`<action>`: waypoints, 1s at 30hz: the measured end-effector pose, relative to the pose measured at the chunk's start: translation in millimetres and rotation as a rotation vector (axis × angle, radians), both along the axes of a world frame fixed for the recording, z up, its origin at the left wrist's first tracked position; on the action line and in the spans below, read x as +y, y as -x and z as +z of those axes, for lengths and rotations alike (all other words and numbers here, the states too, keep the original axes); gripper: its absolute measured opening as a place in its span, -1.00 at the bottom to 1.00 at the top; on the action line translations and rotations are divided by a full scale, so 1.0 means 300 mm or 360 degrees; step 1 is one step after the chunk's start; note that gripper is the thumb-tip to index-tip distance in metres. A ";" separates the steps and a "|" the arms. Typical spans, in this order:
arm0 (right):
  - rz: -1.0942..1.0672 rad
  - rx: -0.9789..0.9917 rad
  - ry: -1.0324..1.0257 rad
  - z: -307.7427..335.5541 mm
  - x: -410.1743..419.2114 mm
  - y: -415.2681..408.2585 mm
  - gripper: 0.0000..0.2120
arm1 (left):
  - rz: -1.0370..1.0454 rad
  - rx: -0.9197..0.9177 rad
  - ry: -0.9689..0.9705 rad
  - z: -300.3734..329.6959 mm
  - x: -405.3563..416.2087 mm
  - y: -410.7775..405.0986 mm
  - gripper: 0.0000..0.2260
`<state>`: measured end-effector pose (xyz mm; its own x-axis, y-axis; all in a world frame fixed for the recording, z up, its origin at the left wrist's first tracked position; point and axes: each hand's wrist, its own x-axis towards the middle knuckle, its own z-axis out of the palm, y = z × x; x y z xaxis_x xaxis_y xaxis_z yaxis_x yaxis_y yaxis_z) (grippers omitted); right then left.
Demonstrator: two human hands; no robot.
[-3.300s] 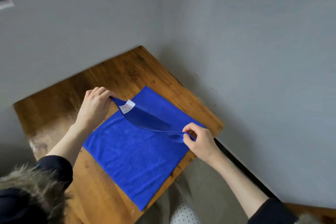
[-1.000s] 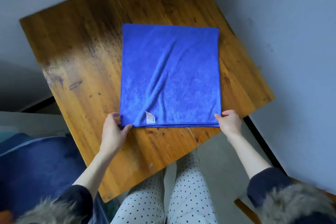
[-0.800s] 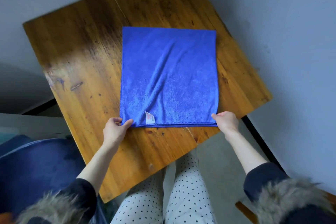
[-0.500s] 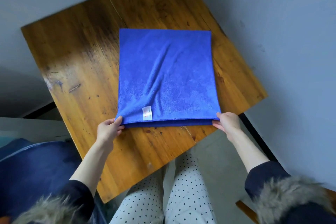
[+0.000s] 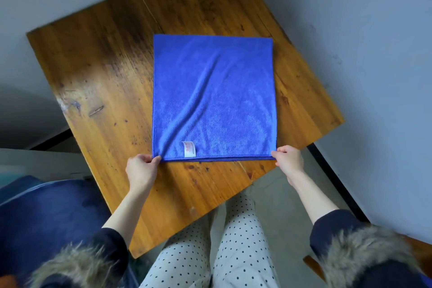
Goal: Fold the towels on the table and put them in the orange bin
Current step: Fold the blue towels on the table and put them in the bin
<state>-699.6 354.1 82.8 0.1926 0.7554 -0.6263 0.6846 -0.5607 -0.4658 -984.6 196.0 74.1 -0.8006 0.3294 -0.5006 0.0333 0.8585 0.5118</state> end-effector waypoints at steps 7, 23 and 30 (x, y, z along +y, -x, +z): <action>-0.0055 0.0116 0.0116 -0.012 0.010 0.017 -0.71 | 0.0319 -0.0244 0.0000 0.002 0.032 -0.025 -0.87; -0.0295 0.0371 0.0313 -0.002 0.018 -0.003 -0.88 | 0.0456 -0.0817 -0.0268 0.008 0.014 0.036 -0.84; -0.0854 0.0989 0.0198 0.101 0.089 -0.061 -0.92 | 0.0663 -0.1127 -0.0773 0.167 0.055 0.133 -0.95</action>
<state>-681.3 380.9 113.0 0.0984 0.5776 -0.8103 -0.0521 -0.8102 -0.5838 -1024.5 212.6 124.3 -0.4642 0.3856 -0.7974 -0.6814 0.4197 0.5996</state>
